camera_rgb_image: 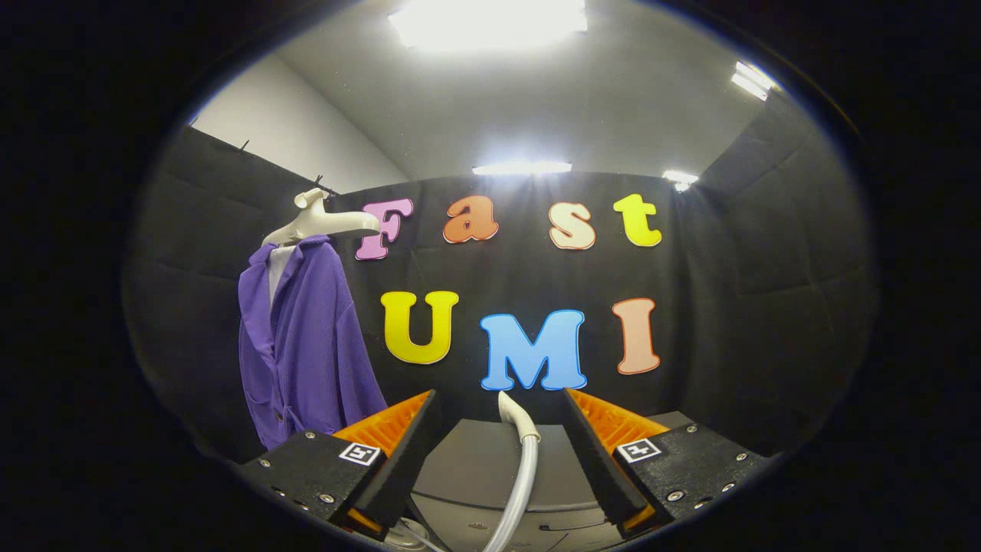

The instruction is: Iron the clothes twice with a garment steamer, once on the left side and once on the right side.

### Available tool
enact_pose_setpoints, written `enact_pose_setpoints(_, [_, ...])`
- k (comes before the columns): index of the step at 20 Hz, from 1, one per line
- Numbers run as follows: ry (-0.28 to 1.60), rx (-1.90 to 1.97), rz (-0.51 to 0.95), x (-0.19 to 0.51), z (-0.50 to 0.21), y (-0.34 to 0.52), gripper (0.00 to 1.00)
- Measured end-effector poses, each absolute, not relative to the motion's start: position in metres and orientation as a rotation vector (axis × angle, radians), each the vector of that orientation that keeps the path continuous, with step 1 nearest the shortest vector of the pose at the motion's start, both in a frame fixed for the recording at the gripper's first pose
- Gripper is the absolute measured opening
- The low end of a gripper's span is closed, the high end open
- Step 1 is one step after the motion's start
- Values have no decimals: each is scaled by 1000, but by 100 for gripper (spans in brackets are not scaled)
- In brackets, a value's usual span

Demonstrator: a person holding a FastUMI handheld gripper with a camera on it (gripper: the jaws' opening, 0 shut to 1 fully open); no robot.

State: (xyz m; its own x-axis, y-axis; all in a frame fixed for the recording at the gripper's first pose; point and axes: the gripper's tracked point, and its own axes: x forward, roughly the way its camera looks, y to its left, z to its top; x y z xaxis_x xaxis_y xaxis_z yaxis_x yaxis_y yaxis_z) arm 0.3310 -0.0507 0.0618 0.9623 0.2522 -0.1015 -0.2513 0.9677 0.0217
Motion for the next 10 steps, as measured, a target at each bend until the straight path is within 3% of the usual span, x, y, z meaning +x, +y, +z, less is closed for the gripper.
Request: enact_pose_setpoints(10, [332,284,386,448,28,-40,95])
